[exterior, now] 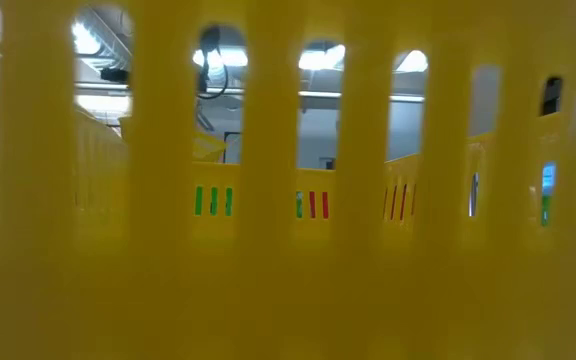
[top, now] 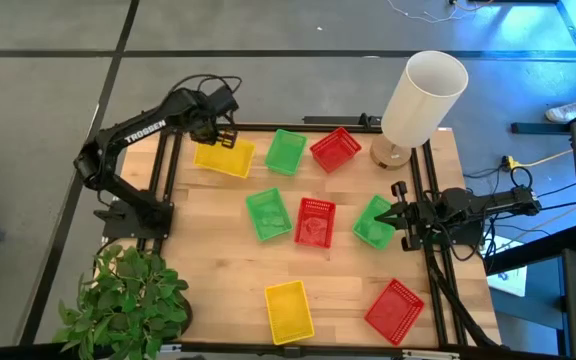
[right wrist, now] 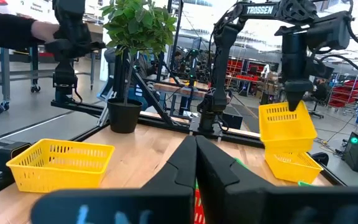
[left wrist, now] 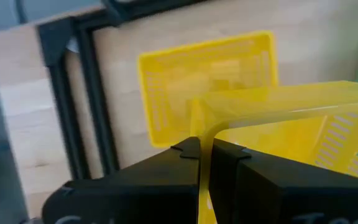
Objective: Stack baskets by color
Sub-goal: Stack the middle yellow bin on top of the top yellow bin
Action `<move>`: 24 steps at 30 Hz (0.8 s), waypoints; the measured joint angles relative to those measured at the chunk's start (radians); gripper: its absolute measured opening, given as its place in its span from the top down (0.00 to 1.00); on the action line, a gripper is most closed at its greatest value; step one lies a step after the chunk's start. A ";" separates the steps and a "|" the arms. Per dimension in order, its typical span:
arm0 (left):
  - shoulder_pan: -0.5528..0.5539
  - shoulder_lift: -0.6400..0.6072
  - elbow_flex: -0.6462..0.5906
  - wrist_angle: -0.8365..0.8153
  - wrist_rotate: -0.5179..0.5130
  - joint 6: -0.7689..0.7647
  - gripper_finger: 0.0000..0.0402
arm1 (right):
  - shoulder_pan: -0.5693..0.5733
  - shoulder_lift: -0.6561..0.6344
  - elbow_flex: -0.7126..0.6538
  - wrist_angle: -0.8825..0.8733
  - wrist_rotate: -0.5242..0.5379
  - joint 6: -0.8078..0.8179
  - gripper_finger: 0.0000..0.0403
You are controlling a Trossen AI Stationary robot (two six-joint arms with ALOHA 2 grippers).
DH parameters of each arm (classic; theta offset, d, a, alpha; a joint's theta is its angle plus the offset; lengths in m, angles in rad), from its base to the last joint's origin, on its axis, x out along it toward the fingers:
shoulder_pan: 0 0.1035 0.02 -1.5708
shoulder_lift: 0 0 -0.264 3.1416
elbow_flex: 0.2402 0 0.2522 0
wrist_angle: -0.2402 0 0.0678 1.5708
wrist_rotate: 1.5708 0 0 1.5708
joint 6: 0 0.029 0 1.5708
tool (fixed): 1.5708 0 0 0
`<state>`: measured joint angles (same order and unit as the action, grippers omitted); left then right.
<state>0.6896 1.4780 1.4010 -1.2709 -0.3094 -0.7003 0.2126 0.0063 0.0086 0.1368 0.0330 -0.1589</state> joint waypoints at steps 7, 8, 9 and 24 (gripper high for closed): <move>0.058 0.000 0.000 -0.004 -0.104 -0.023 1.00 | 0.000 0.000 0.000 0.000 0.000 0.000 0.99; 0.062 0.003 0.000 -0.004 -0.118 -0.023 1.00 | 0.000 0.000 0.000 0.000 0.000 0.000 0.99; 0.063 0.008 0.000 -0.002 -0.131 -0.023 1.00 | 0.000 0.000 0.000 0.000 0.000 0.000 0.99; 0.082 0.044 -0.093 0.105 -0.092 -0.029 1.00 | 0.000 0.000 0.000 0.000 0.000 0.001 0.99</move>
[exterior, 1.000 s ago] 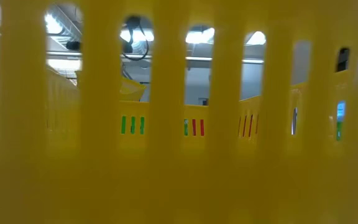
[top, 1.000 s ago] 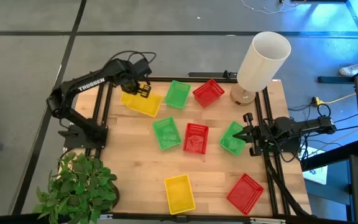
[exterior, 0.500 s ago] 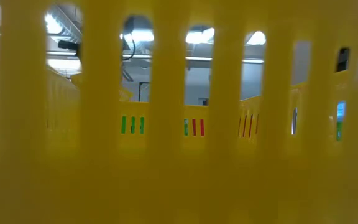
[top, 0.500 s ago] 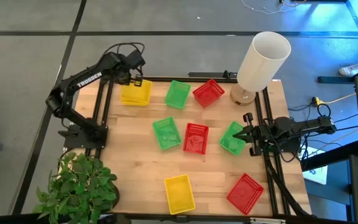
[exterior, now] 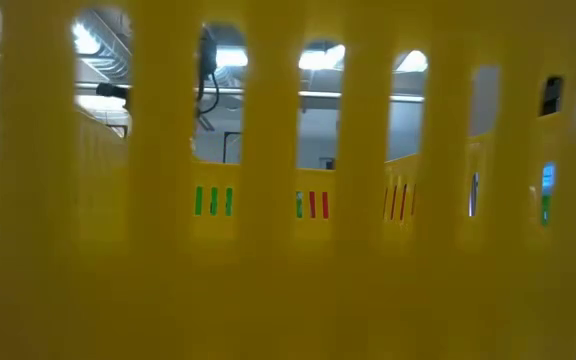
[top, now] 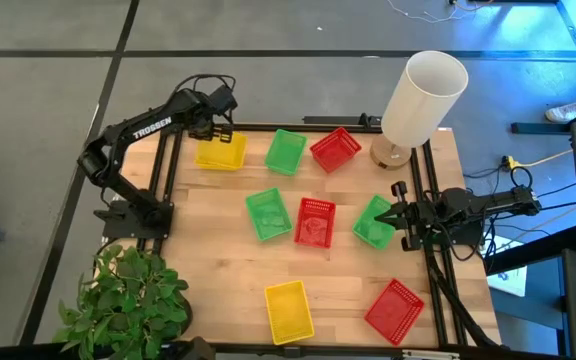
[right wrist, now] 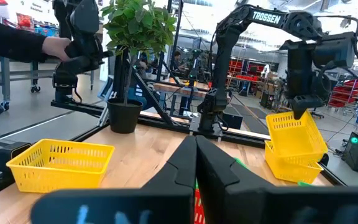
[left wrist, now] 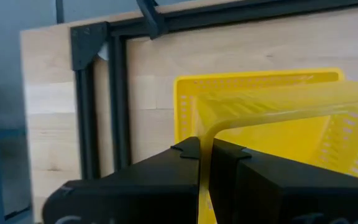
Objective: Stack baskets by color
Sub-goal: Stack the middle yellow bin on top of the top yellow bin, then stack the bottom yellow bin on top of the top yellow bins
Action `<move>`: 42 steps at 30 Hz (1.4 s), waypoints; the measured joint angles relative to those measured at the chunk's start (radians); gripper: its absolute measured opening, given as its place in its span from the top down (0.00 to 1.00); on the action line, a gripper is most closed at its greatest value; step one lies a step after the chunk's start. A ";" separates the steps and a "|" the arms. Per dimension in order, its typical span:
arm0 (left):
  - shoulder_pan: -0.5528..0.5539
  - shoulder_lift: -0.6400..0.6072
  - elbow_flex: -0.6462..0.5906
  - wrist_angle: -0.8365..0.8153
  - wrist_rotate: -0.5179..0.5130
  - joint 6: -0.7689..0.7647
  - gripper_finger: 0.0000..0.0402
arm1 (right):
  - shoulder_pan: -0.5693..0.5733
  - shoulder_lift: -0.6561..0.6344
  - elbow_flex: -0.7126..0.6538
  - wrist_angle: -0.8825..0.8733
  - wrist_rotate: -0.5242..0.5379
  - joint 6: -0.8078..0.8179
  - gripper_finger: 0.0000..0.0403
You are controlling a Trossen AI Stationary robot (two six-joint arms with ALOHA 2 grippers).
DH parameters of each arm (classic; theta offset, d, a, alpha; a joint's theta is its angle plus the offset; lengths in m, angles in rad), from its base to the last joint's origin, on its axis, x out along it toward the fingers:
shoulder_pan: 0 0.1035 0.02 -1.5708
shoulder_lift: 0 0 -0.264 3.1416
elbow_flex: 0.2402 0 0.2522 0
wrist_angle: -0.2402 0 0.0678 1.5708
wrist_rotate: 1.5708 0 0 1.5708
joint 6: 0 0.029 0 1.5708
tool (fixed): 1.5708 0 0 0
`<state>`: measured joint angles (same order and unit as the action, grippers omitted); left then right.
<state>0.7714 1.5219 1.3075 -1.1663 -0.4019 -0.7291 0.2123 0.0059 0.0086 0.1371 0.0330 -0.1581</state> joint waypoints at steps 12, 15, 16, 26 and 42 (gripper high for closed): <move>-0.003 0.000 -0.052 0.061 0.195 -0.001 1.00 | 0.000 0.000 0.000 0.000 0.001 0.000 0.99; 0.000 0.000 -0.052 0.063 0.206 0.008 0.99 | 0.000 0.000 0.000 0.000 0.002 0.000 0.99; 0.001 0.000 -0.052 0.063 0.201 0.023 0.98 | 0.000 0.000 0.000 0.000 0.002 0.000 0.99; 0.001 0.000 -0.052 0.056 0.177 0.029 0.84 | 0.000 0.000 0.000 0.000 0.001 -0.001 0.99; -0.204 -0.194 -0.052 0.175 0.174 0.170 0.85 | 0.000 0.000 0.000 0.045 -0.038 0.000 0.99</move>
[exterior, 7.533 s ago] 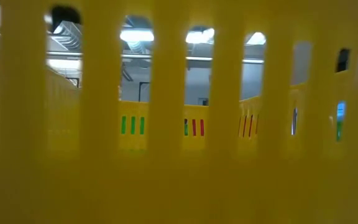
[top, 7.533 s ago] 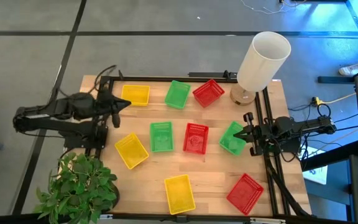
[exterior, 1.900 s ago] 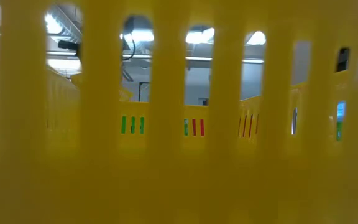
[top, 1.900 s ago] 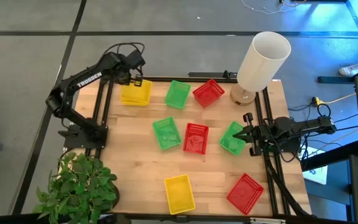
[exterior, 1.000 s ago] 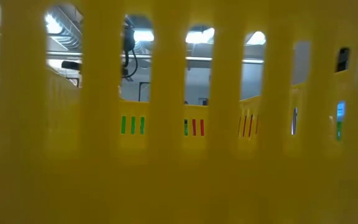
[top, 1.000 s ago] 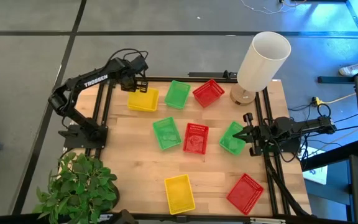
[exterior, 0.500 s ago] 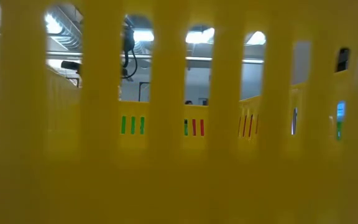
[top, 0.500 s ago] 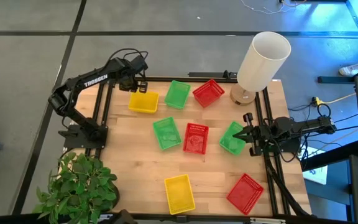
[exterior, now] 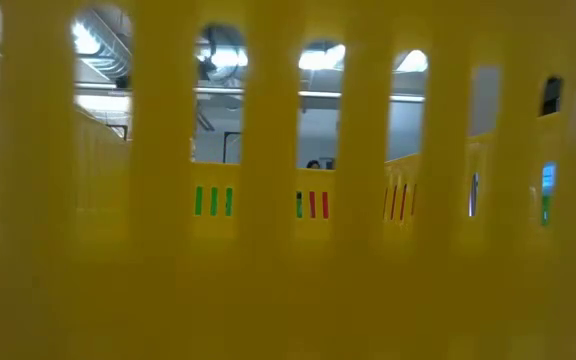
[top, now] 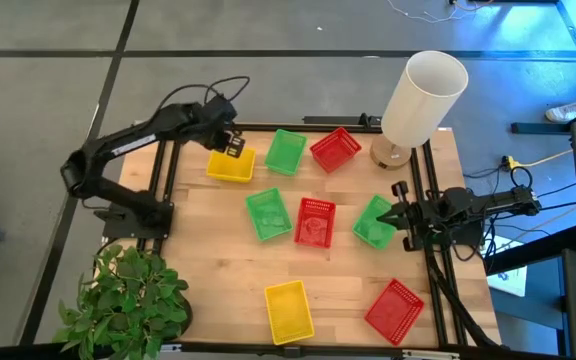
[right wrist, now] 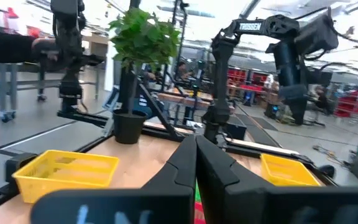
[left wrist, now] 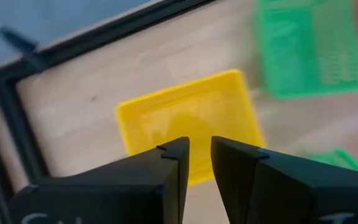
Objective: Stack baskets by color
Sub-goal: Stack the bottom yellow bin on top of the top yellow bins
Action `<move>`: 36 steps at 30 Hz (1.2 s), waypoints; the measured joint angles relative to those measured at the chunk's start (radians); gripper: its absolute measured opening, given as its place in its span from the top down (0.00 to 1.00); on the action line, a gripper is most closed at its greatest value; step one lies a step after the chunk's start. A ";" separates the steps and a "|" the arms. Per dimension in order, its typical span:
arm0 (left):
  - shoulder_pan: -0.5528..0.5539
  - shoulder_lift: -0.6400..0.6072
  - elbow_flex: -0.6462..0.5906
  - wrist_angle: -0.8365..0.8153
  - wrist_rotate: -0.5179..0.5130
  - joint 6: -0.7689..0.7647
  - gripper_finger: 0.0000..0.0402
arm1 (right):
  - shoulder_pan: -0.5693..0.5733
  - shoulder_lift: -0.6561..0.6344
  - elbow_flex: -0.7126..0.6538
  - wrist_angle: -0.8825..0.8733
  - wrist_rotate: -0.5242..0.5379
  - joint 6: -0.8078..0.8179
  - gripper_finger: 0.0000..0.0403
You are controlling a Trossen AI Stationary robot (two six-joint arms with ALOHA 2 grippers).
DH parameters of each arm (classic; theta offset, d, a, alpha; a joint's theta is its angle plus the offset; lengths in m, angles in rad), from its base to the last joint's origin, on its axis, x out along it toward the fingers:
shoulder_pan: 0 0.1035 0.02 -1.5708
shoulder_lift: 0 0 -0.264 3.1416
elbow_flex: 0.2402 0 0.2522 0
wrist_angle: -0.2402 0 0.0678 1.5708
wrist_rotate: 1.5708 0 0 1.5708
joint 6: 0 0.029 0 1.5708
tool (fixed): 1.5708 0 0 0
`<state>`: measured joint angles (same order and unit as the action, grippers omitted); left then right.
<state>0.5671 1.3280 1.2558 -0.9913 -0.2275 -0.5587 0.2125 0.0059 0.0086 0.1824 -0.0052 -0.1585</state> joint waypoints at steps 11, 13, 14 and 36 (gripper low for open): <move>-0.411 -0.155 0.001 0.010 -0.249 -0.005 0.86 | 0.000 0.000 0.039 0.044 0.109 0.146 1.00; -0.489 -0.169 0.001 0.009 -0.301 -0.011 0.85 | 0.000 0.014 0.097 -0.045 0.114 0.158 1.00; -0.524 -0.173 0.001 0.011 -0.321 -0.013 0.85 | 0.001 0.031 0.134 -0.096 0.114 0.174 1.00; -0.993 -0.255 0.001 -0.086 -0.534 -0.033 0.86 | 0.022 1.281 1.210 -0.893 -0.011 0.449 0.97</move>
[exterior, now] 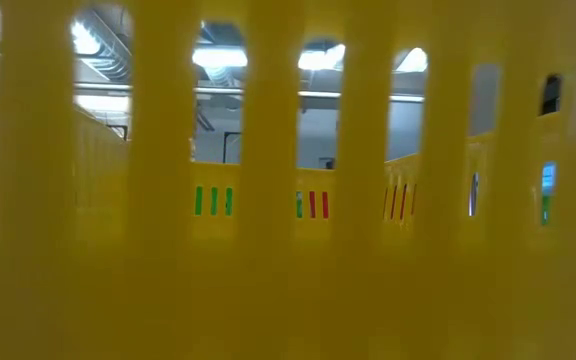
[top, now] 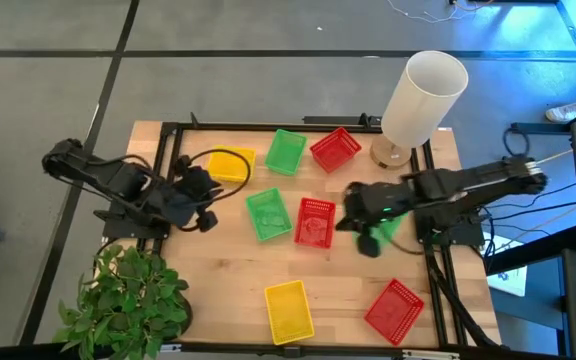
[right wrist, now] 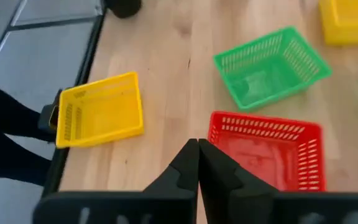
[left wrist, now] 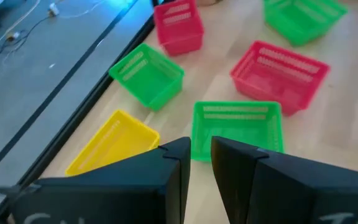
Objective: Stack baskets by color
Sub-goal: Stack the bottom yellow bin on top of the top yellow bins
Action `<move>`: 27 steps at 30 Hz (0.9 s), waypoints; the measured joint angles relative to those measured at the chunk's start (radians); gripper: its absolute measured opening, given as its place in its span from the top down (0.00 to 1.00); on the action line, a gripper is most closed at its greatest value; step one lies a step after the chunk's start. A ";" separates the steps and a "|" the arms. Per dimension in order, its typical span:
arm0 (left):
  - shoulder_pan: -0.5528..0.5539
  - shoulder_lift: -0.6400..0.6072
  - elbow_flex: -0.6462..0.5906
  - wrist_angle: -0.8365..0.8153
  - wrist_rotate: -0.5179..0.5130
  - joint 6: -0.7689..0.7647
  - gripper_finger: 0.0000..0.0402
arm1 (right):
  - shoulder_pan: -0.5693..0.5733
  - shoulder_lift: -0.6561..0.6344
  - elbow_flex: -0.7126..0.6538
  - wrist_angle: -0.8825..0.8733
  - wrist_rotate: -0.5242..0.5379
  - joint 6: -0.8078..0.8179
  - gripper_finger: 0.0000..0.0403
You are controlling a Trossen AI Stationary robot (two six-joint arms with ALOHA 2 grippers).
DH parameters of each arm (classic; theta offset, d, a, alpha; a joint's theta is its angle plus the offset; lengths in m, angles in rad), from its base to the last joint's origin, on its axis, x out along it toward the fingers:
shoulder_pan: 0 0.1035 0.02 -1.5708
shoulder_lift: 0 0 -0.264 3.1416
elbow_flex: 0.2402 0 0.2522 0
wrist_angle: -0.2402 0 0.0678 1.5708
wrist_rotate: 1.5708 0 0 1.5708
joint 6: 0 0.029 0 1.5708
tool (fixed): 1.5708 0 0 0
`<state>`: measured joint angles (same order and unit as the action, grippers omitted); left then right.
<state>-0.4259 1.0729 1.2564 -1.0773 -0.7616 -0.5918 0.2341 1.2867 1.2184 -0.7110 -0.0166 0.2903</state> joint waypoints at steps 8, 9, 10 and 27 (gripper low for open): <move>-0.102 -0.073 0.000 -0.016 -0.007 0.001 0.86 | 0.000 0.266 0.250 -0.081 -0.161 0.018 0.84; -0.112 -0.077 0.000 -0.016 -0.007 0.001 0.86 | 0.000 0.290 0.273 -0.081 -0.161 0.019 0.82; -0.122 -0.082 0.000 -0.017 -0.006 0.001 0.86 | 0.000 0.310 0.293 -0.081 -0.161 0.022 0.79; -0.180 -0.144 0.000 -0.067 -0.010 0.031 0.86 | 0.062 0.607 0.344 0.061 -0.195 -0.055 0.62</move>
<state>-0.6060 0.9291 1.2560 -1.1442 -0.7718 -0.5610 0.2965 1.8941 1.5627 -0.6500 -0.2120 0.2352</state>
